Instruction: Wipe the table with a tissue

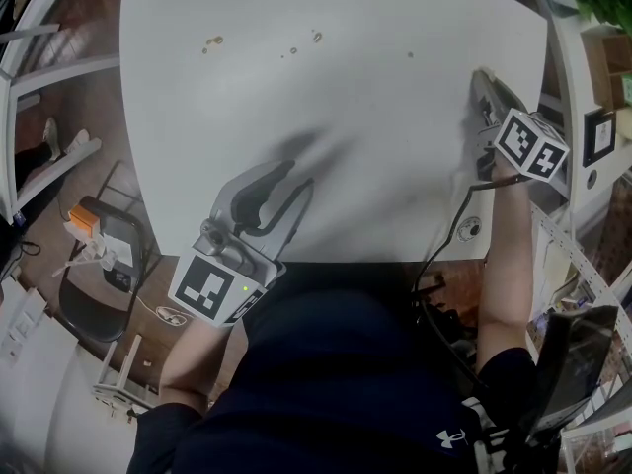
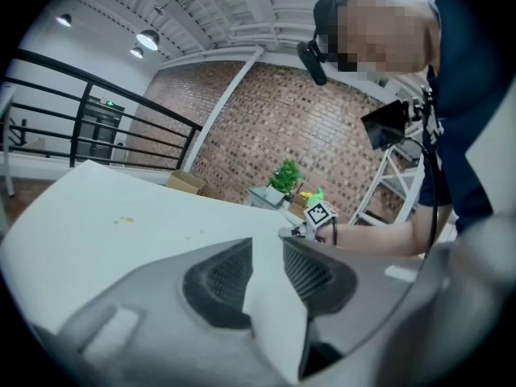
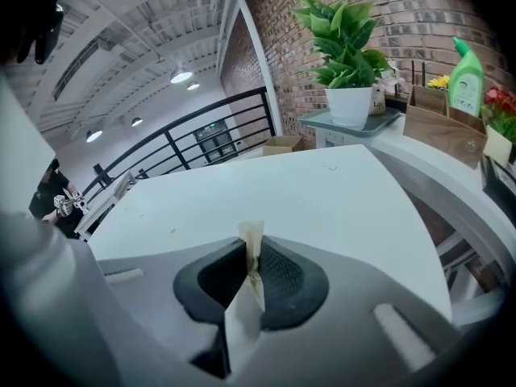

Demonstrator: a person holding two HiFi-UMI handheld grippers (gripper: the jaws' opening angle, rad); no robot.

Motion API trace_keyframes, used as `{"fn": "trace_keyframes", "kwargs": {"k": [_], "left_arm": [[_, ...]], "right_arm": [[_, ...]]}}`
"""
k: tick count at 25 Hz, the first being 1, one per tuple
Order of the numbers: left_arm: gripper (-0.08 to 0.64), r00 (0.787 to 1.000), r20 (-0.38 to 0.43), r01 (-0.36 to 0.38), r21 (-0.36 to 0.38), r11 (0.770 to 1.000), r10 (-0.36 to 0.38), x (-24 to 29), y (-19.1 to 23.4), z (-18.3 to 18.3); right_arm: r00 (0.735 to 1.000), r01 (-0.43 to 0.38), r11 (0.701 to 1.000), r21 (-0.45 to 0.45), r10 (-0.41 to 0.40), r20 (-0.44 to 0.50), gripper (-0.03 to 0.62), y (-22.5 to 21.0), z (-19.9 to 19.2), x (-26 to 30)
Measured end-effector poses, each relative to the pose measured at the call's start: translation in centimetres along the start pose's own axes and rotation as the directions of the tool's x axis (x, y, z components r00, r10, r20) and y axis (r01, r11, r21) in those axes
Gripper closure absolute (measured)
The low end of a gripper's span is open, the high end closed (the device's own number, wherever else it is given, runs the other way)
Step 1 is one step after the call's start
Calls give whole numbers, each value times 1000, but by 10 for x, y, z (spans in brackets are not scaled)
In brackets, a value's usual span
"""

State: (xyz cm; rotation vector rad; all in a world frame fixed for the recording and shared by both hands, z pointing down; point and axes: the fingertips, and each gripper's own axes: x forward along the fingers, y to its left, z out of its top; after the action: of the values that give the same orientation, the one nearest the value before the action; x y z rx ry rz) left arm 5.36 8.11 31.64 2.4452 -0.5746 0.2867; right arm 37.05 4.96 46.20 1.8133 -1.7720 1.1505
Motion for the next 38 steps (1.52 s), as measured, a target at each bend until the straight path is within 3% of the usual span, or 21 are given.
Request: {"fn": "trace_keyframes", "kwargs": {"k": [15, 29, 38], "left_arm": [[442, 1000, 8, 1, 4, 1000, -1, -6, -4, -2], [442, 1000, 23, -11, -3, 1000, 11, -12, -6, -1], [442, 1000, 20, -11, 5, 1000, 11, -20, -8, -3]], "right_arm": [[999, -26, 998, -62, 23, -48, 558, 16, -9, 0], [995, 83, 991, -108, -88, -41, 558, -7, 0, 2], [999, 27, 994, -108, -31, -37, 558, 21, -4, 8]]}}
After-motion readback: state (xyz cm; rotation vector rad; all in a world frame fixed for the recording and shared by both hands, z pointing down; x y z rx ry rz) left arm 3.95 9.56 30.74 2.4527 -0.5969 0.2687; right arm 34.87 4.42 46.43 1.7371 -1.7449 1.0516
